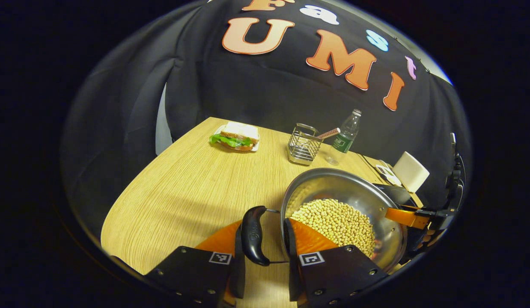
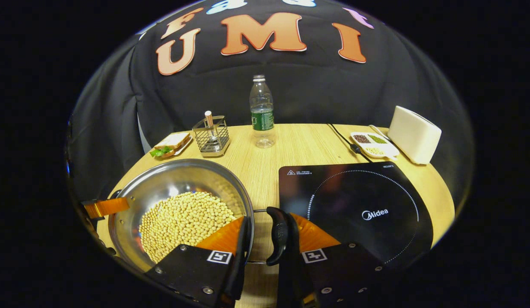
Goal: First push the handle of the pot to place it horizontally, then grasp the pot with both hands and set it on the induction cooktop.
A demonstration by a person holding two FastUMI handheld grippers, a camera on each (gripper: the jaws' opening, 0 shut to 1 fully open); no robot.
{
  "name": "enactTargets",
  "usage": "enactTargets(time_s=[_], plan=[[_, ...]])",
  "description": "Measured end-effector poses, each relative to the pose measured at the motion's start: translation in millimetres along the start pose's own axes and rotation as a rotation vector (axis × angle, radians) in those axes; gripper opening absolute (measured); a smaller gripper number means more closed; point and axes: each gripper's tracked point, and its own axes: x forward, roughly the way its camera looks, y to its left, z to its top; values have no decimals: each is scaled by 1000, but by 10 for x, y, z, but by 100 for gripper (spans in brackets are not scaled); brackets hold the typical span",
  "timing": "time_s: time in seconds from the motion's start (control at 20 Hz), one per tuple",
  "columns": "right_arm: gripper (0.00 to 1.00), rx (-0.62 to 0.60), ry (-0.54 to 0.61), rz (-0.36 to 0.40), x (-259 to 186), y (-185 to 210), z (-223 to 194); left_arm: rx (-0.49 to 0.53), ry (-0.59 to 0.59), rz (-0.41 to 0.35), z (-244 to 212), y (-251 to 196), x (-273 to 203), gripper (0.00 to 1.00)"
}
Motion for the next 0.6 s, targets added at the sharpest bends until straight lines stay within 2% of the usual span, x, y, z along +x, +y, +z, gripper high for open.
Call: enactTargets(time_s=[0.3,0.6], plan=[[43,8,-24,56,-224,87,117,-7,-71,43,209,-28,-321,41],[43,1,-87,62,-512,-35,403,-23,-119,32,397,-213,-648,41]])
